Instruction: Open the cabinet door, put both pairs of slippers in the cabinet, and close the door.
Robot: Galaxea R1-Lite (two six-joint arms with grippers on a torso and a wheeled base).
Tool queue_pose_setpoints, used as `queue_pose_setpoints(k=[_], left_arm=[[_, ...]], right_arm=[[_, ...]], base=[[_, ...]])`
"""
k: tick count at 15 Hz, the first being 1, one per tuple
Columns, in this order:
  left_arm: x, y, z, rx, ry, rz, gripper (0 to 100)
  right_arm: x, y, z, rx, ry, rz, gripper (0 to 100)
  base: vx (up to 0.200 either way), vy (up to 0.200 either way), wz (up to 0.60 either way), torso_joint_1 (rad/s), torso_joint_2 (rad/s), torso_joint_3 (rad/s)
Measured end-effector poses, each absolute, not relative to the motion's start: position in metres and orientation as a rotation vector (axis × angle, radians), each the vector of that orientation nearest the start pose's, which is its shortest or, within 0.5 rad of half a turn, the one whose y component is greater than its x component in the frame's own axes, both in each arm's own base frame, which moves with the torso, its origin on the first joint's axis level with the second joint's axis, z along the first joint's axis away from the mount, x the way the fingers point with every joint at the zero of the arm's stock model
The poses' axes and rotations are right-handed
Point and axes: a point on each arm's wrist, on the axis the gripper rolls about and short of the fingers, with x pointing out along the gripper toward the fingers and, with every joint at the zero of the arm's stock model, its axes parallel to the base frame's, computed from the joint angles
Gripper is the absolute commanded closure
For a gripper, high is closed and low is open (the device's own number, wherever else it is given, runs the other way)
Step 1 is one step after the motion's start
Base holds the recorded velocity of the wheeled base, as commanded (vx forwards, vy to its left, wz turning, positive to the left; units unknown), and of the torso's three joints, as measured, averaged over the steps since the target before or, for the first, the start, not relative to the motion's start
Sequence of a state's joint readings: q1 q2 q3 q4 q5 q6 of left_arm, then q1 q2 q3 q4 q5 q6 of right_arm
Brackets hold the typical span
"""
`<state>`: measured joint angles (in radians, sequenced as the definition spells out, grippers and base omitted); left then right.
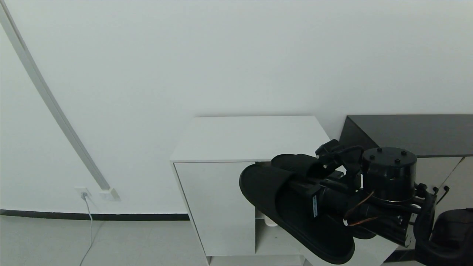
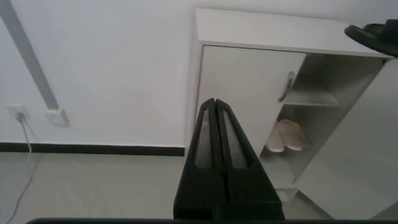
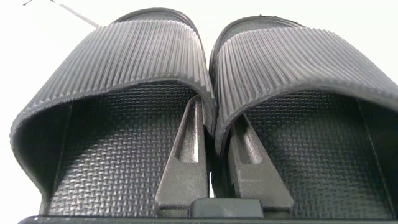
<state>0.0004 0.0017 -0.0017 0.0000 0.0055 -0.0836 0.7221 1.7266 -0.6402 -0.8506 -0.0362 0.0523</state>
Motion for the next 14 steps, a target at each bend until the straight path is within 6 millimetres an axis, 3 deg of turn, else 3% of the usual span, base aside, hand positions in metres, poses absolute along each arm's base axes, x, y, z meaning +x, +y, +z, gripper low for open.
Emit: queue_pose_setpoints(k=[3, 14], left_arm=[[-0.0228, 0.0001, 0.0761, -0.084, -0.002, 0.006, 100], [-0.0228, 0.0001, 0.0760, -0.086, -0.001, 0.007, 100]], right_arm=[[0.2210, 0.1943, 0.1527, -0.039, 0.242, 0.680, 100], [0.2209, 0.1940, 0.1513, -0.041, 0.247, 0.680, 100]], base=[[0.000, -0.200, 0.00, 0.002, 0.00, 0.002], [0.000, 0.000, 0.00, 0.000, 0.00, 0.000]])
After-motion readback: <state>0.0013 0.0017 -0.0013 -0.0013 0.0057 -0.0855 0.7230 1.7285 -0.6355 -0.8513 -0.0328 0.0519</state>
